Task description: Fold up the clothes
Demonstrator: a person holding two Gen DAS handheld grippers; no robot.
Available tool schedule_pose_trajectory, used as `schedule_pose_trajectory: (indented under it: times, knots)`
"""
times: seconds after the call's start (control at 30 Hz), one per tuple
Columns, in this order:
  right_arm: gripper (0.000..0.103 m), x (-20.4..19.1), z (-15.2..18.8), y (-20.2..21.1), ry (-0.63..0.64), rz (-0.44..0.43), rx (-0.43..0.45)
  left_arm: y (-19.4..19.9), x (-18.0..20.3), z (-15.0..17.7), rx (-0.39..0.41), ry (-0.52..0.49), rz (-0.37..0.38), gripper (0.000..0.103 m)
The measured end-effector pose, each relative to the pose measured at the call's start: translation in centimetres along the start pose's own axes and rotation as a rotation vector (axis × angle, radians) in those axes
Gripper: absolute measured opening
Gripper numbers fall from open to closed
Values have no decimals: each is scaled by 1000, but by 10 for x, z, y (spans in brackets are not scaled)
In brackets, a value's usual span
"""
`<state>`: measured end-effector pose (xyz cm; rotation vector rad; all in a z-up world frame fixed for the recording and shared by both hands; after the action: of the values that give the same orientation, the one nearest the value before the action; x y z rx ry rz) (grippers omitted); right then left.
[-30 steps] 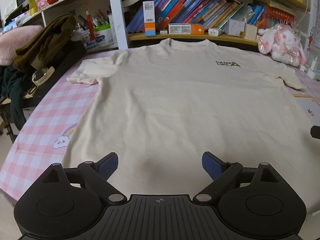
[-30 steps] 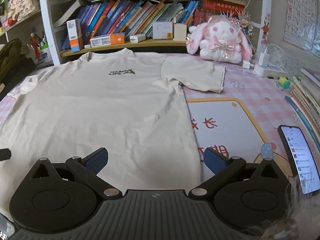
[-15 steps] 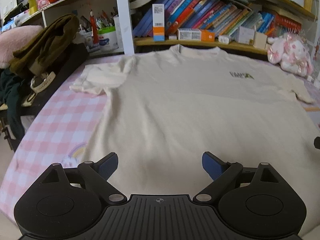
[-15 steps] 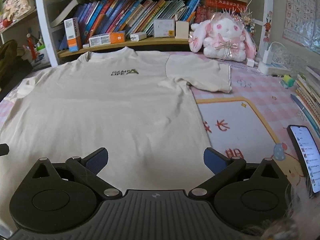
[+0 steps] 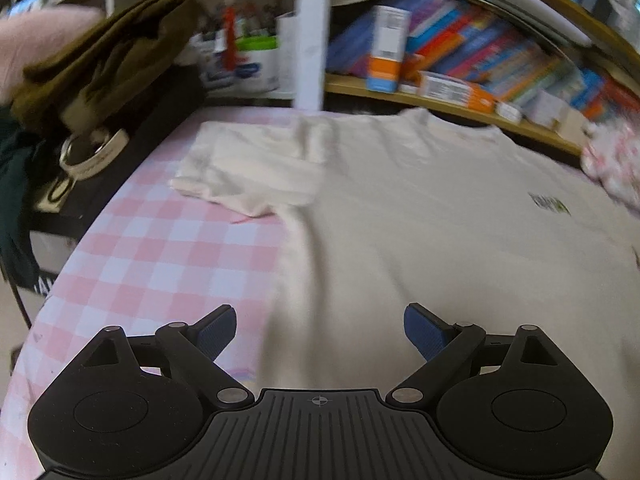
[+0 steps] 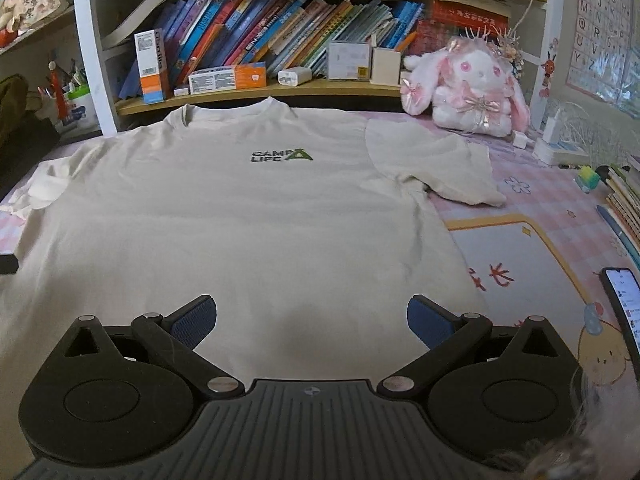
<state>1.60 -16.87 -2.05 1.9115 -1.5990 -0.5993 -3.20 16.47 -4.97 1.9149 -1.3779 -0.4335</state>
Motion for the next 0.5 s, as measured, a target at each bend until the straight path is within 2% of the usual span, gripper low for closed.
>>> schedule_pose_trajectory:
  times: [0.17, 0.23, 0.37, 0.47, 0.5]
  knots:
    - [103, -13, -2, -1, 11, 20, -22, -19, -38, -24, 18, 142, 25, 90]
    - [103, -17, -1, -1, 19, 33, -34, -29, -51, -32, 17, 202, 39, 79]
    - [103, -20, -1, 0, 23, 62, -46, -52, -81, -47, 31, 335, 43, 68]
    - [103, -19, -2, 1, 13, 89, -53, -69, -107, -54, 34, 483, 44, 58]
    - [103, -18, -2, 2, 10, 98, -55, -74, -116, -55, 34, 538, 47, 49]
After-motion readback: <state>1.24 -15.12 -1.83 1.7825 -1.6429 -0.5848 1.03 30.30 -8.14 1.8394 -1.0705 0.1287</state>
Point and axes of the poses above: each gripper's, at about its wrist camera, not at the fingertips, and y roughly against the way its jaws point, x to its right, z to its underside, the point moved 3 cm from there along -y, roughly the way its jaws point, and after that the axes turned 3 degrees about z, right-handed, at the moved point
